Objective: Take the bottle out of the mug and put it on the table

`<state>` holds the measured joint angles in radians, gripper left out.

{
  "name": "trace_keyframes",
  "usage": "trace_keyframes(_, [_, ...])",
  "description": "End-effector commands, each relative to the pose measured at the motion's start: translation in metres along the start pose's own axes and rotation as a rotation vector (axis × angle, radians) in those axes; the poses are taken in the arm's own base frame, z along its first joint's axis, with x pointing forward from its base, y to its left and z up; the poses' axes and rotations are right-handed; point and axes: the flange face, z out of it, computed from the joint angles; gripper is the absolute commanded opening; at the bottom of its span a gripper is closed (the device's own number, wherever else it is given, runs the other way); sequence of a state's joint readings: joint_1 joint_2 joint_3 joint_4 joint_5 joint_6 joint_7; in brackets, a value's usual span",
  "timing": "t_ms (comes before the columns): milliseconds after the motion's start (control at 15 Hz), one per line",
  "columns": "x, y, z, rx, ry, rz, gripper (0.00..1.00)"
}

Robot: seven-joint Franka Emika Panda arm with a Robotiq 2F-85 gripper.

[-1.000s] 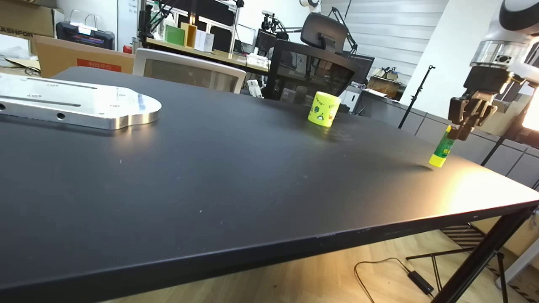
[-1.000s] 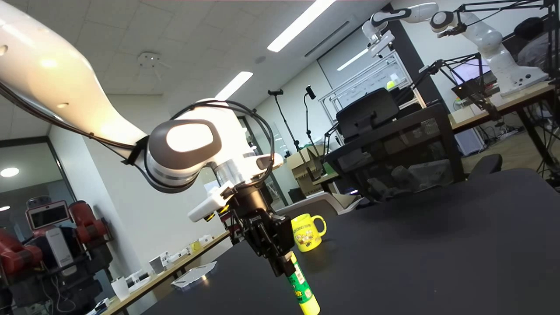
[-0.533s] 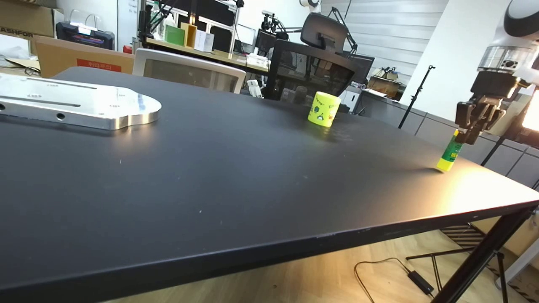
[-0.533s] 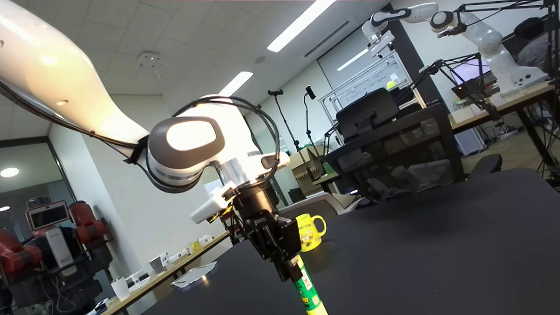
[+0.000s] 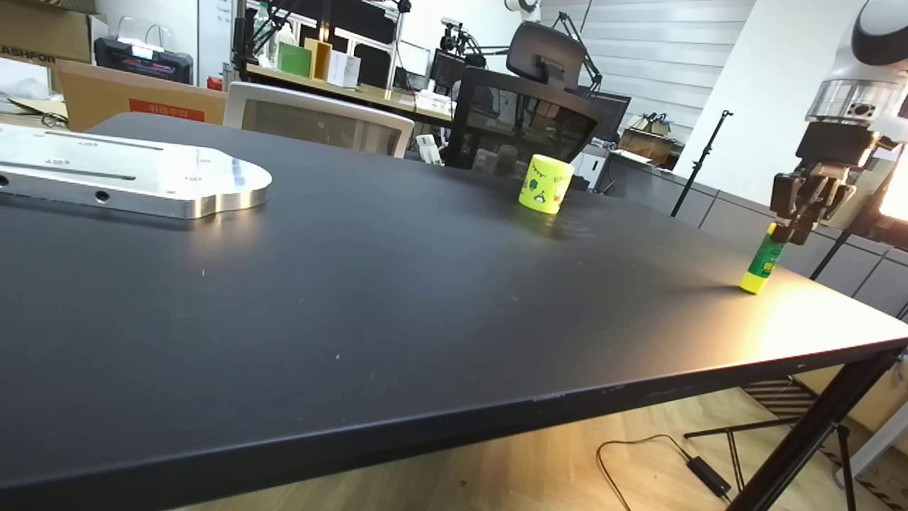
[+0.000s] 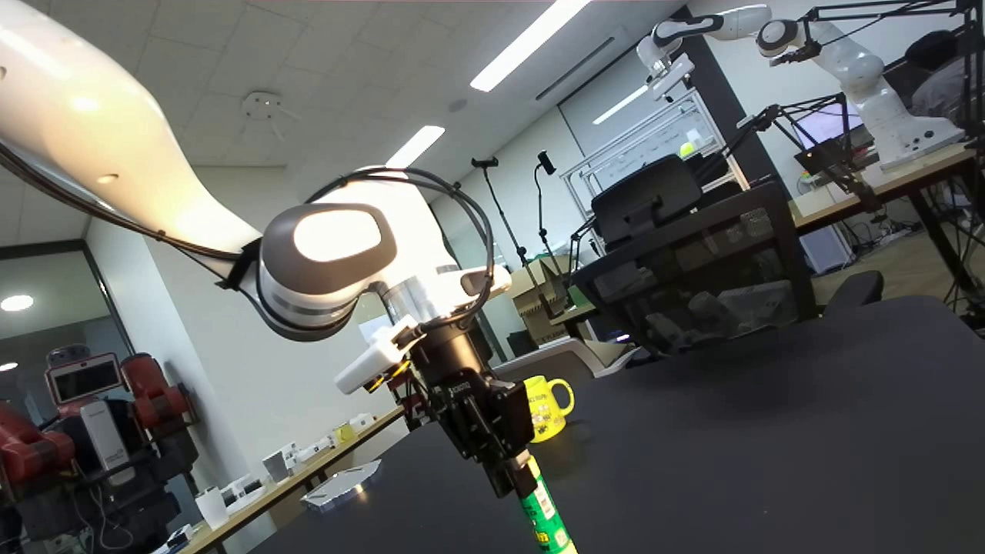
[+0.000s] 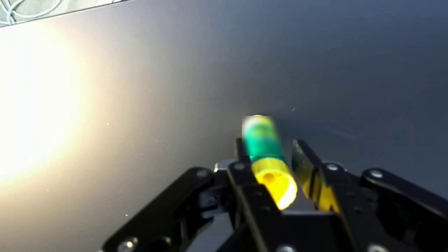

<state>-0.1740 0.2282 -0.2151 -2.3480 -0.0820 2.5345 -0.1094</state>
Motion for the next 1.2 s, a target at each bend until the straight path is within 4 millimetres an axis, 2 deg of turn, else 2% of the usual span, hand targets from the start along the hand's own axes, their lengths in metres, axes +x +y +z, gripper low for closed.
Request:
trace_keyframes(0, [-0.003, 0.002, 0.000, -0.018, -0.013, 0.021, 0.70])
trace_keyframes(267, [-0.003, 0.002, 0.000, -0.008, -0.009, 0.014, 0.96])
trace_keyframes(333, [-0.002, 0.002, 0.000, -0.005, -0.002, 0.014, 0.99])
trace_keyframes(467, [-0.002, 0.001, 0.000, 0.005, 0.009, 0.013, 1.00])
trace_keyframes(533, [0.001, -0.015, -0.022, 0.016, 0.008, 0.020, 1.00])
trace_keyframes(733, [0.003, -0.032, -0.038, 0.038, 0.010, 0.008, 1.00])
trace_keyframes(800, [0.004, -0.024, -0.020, 0.025, 0.008, -0.016, 1.00])
trace_keyframes(933, [0.005, -0.029, -0.025, 0.026, 0.014, -0.026, 1.00])
trace_keyframes(1133, [0.004, -0.025, -0.019, 0.025, 0.006, -0.021, 1.00])
